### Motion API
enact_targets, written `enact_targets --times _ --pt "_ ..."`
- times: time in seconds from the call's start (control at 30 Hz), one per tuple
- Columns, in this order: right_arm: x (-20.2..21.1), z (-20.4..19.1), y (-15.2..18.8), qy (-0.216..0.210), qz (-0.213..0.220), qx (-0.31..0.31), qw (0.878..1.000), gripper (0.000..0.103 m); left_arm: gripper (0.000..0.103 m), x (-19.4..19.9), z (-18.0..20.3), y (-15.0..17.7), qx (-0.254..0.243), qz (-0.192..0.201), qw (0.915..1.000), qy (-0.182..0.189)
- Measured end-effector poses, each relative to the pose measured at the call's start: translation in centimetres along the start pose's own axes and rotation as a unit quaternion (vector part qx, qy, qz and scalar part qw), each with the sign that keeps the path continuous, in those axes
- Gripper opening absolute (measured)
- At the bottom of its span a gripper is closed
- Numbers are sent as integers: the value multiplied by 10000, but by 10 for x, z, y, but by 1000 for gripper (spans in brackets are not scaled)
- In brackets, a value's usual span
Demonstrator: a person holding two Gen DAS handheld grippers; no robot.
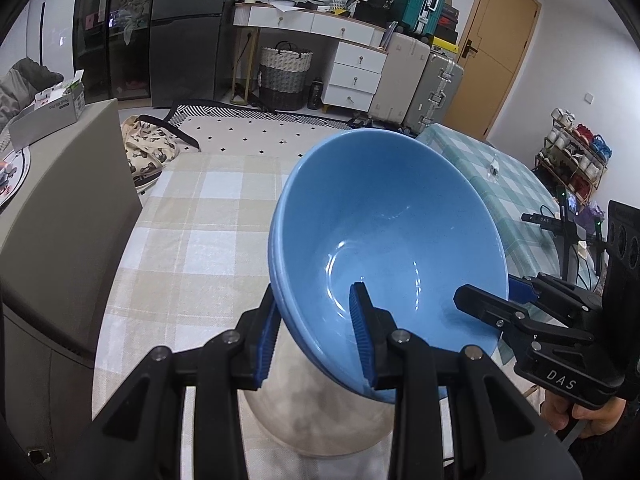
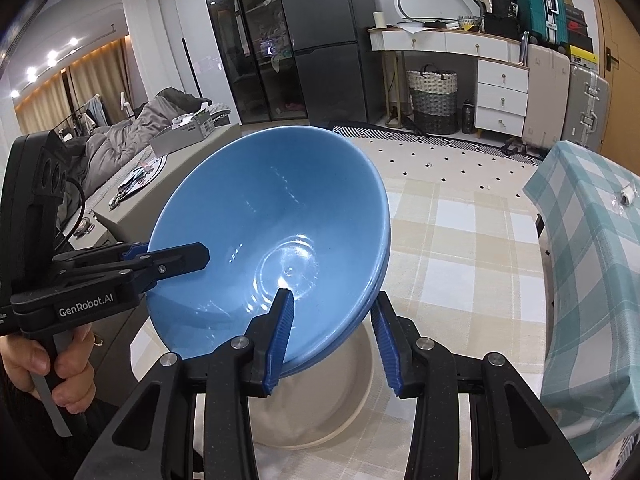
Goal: Organize plates and bowls
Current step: 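Lift the nested bowls with both grippers and carry them over the plate stack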
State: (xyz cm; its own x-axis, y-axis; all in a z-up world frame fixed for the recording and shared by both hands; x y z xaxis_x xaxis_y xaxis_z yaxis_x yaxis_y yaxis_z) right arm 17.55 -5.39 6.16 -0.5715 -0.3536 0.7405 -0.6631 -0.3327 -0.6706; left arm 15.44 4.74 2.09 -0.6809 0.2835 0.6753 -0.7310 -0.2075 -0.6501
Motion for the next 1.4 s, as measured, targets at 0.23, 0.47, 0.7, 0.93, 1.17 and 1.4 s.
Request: enact_targets --times 0.23,0.47,0.7,0.93,1.17,1.4 --pt "-8 -9 5 -37 -123 60 9999 40 32 -5 -10 13 40 -192 9998 -80" --pt "-19 -12 11 -14 -270 88 9996 40 32 -15 -16 27 57 -428 9990 -133" --pt "-33 -13 20 38 -439 155 9989 40 33 -25 -22 38 89 -634 9978 -165" --pt "-46 -15 27 73 -571 229 9981 40 33 -31 -26 46 110 -787 9966 -221" --pt "-56 -18 32 94 -692 288 9971 40 34 -36 -30 52 121 -942 9951 -258" --pt "-68 -18 37 139 -831 320 9959 40 35 -44 -35 56 149 -1054 9940 -248"
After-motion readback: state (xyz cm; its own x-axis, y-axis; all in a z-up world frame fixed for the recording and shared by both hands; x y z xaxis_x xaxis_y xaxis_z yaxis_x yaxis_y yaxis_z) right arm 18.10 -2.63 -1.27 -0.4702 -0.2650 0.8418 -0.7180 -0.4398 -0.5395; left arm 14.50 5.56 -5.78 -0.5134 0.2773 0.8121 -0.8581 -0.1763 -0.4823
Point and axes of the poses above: each gripper's, at about its wrist camera, not at the fingertips, and x roughly against the way its jaws point, z to its right, y to its underside, the point moved 7 cm from there along -x, roughly the way its jaws point, and after that the axes turned 10 degrees about y, right-handed, at the moved point
